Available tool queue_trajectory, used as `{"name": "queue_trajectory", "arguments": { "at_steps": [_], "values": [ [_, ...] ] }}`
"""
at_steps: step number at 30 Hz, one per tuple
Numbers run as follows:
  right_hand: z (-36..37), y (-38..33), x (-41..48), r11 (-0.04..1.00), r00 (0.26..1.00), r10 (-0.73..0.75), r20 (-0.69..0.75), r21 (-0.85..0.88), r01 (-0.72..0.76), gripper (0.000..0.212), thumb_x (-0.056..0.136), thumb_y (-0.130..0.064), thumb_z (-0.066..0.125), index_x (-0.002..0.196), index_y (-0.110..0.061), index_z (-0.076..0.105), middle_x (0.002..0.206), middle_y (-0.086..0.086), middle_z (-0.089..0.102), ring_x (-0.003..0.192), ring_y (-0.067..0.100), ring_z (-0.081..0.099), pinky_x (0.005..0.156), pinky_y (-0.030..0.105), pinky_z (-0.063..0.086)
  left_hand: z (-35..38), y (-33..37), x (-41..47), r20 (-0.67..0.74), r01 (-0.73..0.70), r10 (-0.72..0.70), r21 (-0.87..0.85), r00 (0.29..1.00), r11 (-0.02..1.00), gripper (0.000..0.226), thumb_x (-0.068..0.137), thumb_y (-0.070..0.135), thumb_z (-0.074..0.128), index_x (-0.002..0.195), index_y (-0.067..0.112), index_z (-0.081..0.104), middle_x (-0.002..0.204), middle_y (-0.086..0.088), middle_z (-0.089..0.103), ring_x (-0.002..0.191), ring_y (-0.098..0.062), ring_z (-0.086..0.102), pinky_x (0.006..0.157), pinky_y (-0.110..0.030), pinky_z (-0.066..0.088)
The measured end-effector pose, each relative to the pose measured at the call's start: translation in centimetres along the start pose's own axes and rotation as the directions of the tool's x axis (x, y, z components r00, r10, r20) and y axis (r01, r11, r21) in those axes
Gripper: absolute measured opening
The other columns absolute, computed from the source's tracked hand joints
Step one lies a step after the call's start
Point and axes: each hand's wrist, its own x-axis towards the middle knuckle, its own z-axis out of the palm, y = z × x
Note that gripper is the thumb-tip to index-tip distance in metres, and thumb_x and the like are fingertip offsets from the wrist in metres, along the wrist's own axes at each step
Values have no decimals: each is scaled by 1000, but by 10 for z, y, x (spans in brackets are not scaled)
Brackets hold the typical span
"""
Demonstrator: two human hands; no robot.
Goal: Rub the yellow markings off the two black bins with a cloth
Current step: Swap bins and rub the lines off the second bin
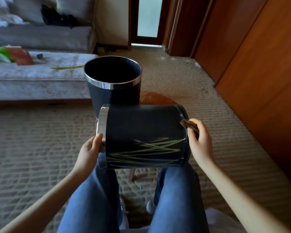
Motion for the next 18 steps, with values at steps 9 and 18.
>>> {"name": "queue_trajectory", "arguments": {
  "at_steps": [9,18],
  "values": [
    [-4,-29,48,872,912,368,183,272,-406,22,105,-34,44,109,-20,61,113,-5,61,106,15,57,95,32,43,18,37,29,-152,123,-147,-158,977,980,44,104,42,47,75,14,64,46,6,53,38,-8,45,38,-19,34],
    [-23,-17,97,893,889,379,259,151,-424,25,95,-13,63,120,-13,62,110,2,66,101,19,63,87,31,48,19,44,56,-123,176,-203,-198,971,964,46,99,49,53,89,10,75,76,-13,70,66,-24,62,69,-39,52]
  ]
}}
